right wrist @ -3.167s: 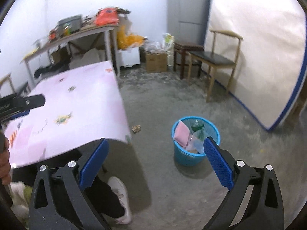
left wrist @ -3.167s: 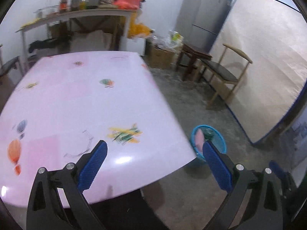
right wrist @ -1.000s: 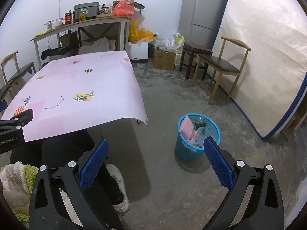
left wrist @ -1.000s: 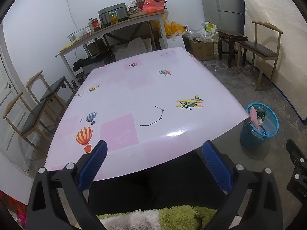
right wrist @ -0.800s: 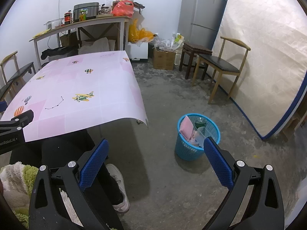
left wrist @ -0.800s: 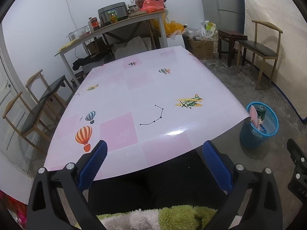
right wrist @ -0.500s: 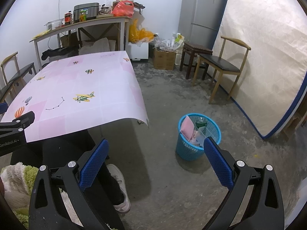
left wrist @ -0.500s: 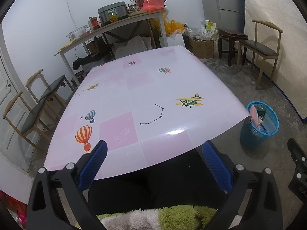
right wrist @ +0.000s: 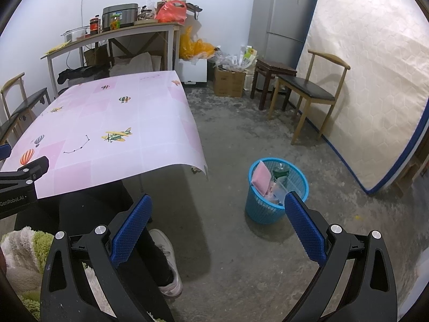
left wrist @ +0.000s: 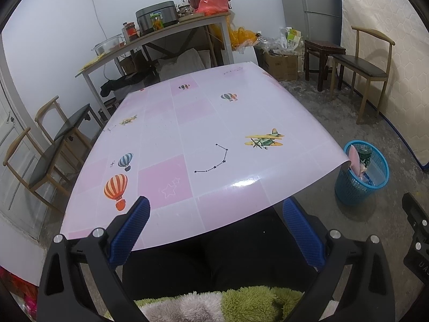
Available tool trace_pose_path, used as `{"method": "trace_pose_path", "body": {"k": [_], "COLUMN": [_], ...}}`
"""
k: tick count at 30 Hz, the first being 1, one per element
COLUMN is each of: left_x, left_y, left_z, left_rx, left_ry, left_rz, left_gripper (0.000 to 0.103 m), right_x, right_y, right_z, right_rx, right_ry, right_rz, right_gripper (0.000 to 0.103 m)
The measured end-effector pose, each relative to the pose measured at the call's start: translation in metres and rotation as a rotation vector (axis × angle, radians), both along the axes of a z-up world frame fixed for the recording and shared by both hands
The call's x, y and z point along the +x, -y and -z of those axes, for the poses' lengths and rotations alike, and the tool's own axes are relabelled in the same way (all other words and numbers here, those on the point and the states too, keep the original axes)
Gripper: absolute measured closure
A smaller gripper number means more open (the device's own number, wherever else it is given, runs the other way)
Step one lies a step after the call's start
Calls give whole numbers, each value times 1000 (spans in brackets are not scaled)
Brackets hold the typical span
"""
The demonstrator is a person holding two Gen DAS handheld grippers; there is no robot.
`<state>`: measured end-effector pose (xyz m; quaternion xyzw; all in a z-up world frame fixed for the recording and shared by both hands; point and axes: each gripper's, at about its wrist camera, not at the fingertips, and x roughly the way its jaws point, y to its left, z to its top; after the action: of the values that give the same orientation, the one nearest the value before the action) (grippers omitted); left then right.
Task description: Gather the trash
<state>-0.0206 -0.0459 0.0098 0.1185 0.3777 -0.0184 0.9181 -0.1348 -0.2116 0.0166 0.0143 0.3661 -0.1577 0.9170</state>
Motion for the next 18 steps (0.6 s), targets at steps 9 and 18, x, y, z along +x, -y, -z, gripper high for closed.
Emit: {"method": "trace_pose_path", "body": {"k": [9,18], "left_x": [-1,0], "left_y": [-1,-2], "left_z": [9,8], "left_rx": [-3,-4], "left_ry": [-8,-12], "left_rz": [0,0], "left_gripper": [6,6], "right_x": [0,0], "right_y": [-1,-4], "right_z": [0,3], "right_rx": [2,7], "right_ry": [0,-2], "right_rz": [-1,-2], "right_gripper": [8,8]}}
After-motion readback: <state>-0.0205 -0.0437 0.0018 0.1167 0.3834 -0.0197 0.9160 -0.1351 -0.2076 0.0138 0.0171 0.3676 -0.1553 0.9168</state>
